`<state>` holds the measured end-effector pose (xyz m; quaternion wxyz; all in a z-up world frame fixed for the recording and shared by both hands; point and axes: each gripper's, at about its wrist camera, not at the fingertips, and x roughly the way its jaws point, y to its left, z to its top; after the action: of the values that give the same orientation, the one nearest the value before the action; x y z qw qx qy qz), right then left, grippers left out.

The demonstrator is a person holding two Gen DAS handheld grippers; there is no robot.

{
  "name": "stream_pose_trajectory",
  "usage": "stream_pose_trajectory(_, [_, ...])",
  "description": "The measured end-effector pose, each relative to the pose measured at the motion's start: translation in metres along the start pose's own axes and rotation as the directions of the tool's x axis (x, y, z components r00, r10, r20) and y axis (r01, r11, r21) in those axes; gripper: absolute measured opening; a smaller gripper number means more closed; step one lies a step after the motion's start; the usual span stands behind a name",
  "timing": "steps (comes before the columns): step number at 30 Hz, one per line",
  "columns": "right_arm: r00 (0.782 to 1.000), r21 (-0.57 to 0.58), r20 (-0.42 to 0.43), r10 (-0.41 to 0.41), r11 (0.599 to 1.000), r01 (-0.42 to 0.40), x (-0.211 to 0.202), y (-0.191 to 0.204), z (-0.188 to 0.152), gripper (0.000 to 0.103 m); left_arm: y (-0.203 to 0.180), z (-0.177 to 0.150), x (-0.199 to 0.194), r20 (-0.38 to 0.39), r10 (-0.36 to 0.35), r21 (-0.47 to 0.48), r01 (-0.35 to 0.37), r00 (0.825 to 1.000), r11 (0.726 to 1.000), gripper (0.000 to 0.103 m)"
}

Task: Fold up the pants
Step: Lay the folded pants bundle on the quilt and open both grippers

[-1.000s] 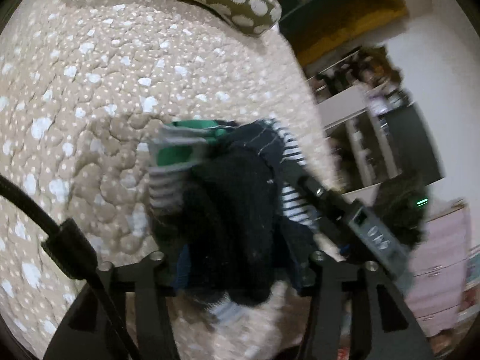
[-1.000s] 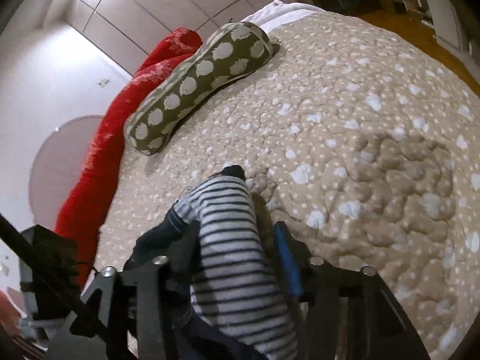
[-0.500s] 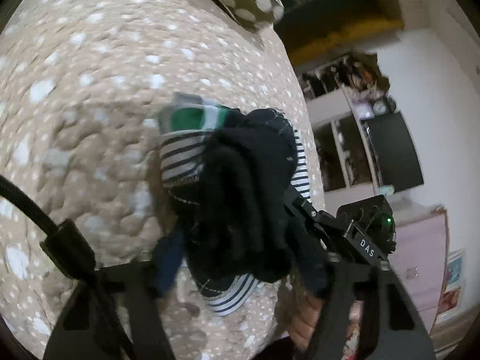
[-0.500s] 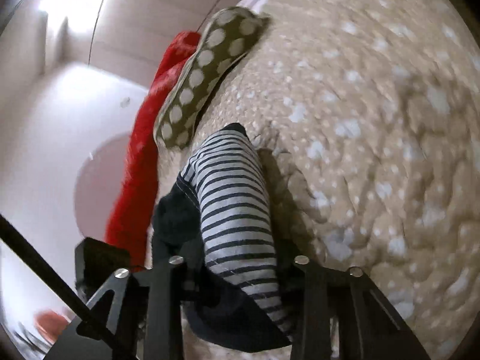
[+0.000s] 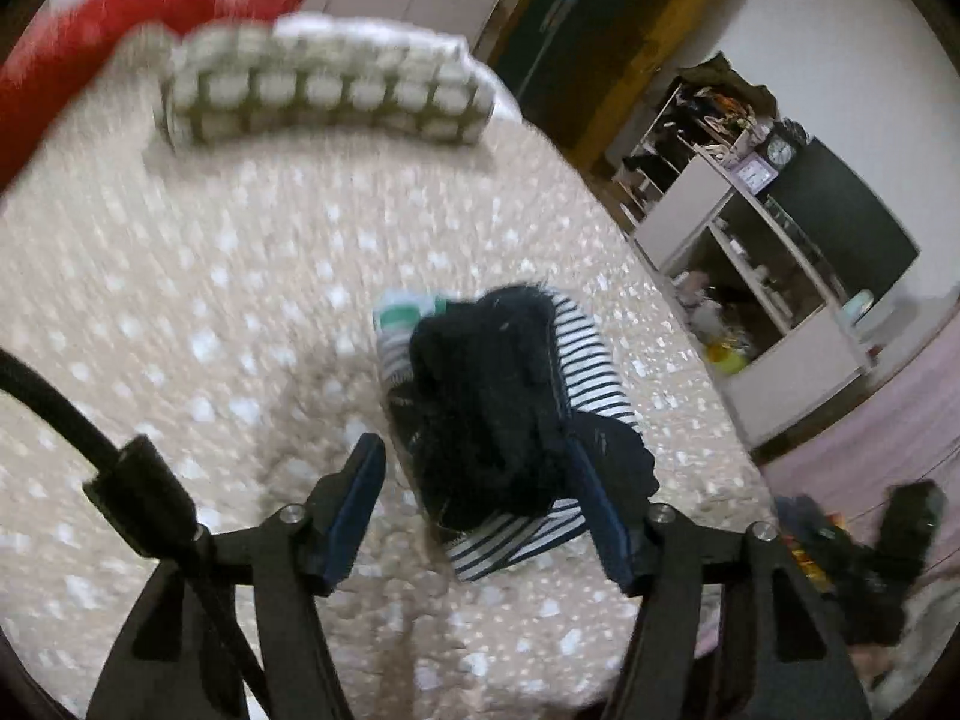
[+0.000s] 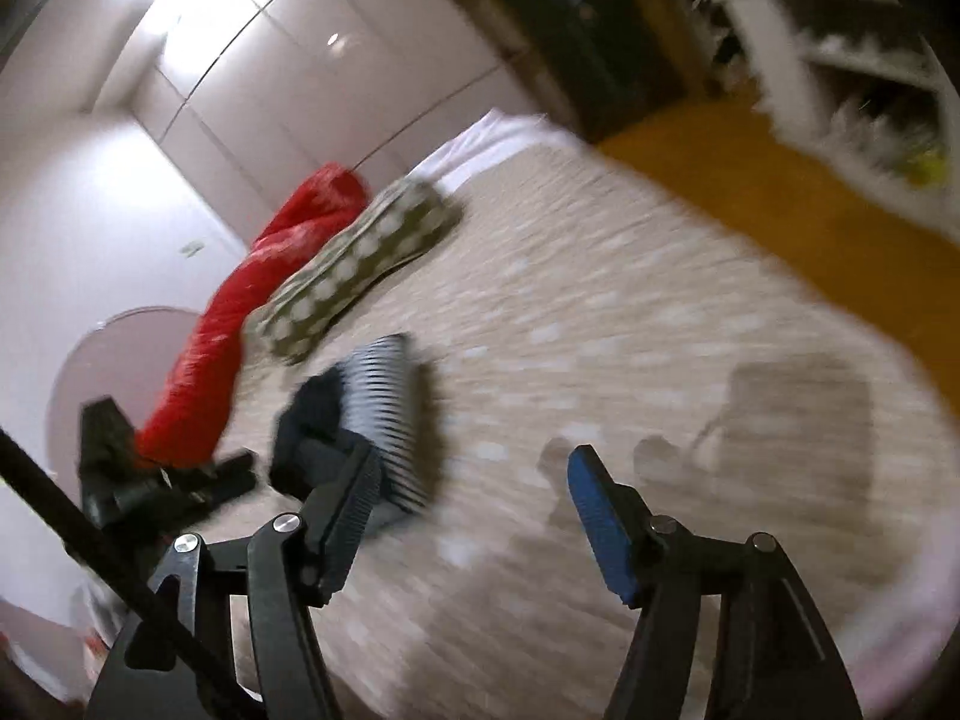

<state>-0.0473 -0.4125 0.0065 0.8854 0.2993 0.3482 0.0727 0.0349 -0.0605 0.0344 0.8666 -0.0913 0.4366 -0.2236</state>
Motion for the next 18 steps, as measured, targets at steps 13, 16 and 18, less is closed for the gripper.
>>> stream_pose_trajectory(13, [0.969,0.152,0.124,-0.213,0.969,0.194,-0.162,-0.104,-0.058,0.076,-0.060,-0.011,-0.009,0.035,0.010,0.080,-0.013,0.999,0.997,0.067])
stream_pose_trajectory(16, [0.981,0.115,0.093,-0.170,0.981,0.159,-0.139,-0.091,-0.057,0.076,-0.069,-0.015,-0.013,0.043,0.021,0.112,-0.026,0.999,0.993,0.069])
stream_pose_trajectory(18, [0.986,0.083,0.076,-0.149,0.986,0.143,-0.129,-0.082,-0.058,0.076,-0.071,-0.018,-0.015,0.049,0.032,0.126,-0.038,0.998,0.991,0.071])
